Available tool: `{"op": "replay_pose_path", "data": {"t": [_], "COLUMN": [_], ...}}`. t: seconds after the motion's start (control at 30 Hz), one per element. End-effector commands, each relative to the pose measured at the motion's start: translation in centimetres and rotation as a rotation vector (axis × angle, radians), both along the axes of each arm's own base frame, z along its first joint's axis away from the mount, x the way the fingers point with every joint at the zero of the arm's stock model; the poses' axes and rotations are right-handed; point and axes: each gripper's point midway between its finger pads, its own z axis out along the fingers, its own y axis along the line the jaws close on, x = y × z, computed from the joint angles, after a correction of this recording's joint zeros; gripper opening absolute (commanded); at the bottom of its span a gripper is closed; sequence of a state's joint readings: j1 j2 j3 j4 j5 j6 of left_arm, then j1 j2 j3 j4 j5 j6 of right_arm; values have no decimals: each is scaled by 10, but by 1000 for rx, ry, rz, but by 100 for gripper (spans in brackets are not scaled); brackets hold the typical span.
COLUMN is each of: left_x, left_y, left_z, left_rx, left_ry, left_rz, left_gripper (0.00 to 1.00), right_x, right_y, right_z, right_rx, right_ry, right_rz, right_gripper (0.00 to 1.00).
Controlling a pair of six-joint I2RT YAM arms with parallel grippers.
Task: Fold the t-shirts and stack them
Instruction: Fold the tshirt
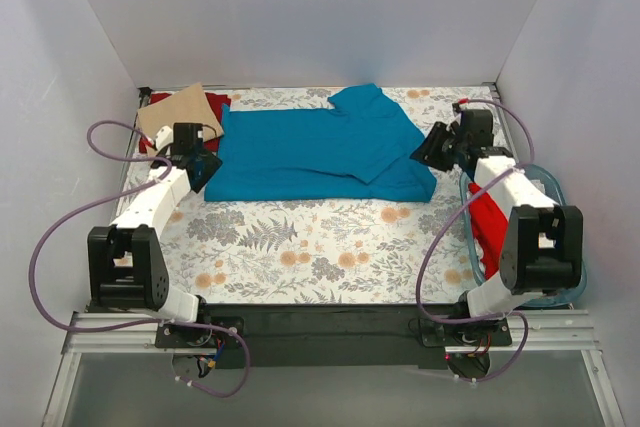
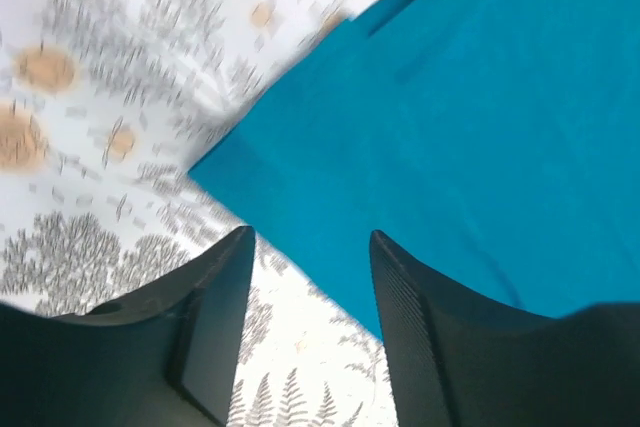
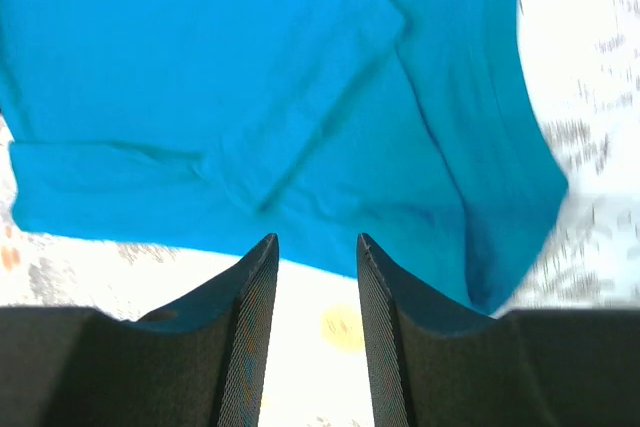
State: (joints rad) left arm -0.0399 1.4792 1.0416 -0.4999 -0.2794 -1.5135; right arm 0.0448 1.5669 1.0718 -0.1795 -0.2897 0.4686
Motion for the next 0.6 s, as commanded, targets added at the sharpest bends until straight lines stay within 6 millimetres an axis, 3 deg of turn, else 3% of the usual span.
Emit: {"op": "replay_pose_path", "data": {"t": [0.0,0.23,0.27,0.37,0.57], "left_x": [-15,-28,-28,-26,-16], "left_y": [-10,-10,4,14,13], "left_z": [-17,-53,-60,-67,-77], "left_rx": [-87,-174,-196,-234,-274], "left_ry": [0,42,52,45,35], "left_rz": [8,67,110,136,119], "left_gripper": [47,44,44,45,45], "right_x": [-35,-63,-65,-67,-66], "right_y": [-10,-16,-16,-17,-17], "right_z": [-24,-37,-37,-40,-46], "right_rx": [-23,-52,-52,-61,-59], "right_ry": [49,62,62,65,83], "right_rz": [-37,-54,-54,-52,-46], "right_gripper": [43,42,42,42,43]}}
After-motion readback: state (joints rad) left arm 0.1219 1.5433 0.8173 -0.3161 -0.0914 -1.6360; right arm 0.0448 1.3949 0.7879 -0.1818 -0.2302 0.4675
